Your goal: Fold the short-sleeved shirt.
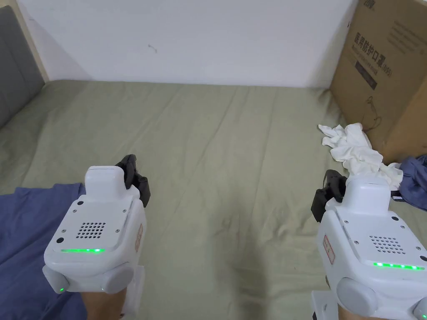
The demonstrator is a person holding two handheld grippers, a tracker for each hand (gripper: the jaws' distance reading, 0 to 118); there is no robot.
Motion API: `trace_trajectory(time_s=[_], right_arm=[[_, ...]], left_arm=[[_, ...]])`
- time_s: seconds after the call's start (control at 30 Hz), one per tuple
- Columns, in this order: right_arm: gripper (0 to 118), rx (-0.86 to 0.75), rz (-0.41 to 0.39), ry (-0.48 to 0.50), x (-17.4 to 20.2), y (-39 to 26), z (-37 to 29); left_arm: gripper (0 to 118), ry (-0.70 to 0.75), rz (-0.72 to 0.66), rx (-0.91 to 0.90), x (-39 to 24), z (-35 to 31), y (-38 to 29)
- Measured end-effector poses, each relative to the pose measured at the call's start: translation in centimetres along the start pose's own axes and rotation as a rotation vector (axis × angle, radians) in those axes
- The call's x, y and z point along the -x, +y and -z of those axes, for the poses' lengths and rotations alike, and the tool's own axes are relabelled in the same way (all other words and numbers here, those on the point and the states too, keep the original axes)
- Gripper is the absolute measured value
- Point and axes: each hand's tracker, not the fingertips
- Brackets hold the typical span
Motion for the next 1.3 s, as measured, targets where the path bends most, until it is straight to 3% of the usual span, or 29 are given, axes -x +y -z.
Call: trace_trajectory(time_s=[0.33,0.97,1.13,1.3], right_arm=[[3,0.0,-0.018,0.119,4.4,0.4,1.7],[3,0.01,-0.046,0.604,26.6,0.0,1.0],[3,0.021,-0.052,0.653,29.1,-0.5,0.4],[3,0.028,-0.059,0.658,29.1,-0.5,0.9]], left_arm=[[5,0.103,0.003,0.005,4.7,-1.8,-0.2],[5,0.583,0.059,0.047,25.1,-14.4,0.7],[5,0.618,0.067,0.081,27.2,-16.0,0.3],[5,0.569,0.038,0.155,28.5,-14.7,-0.2]])
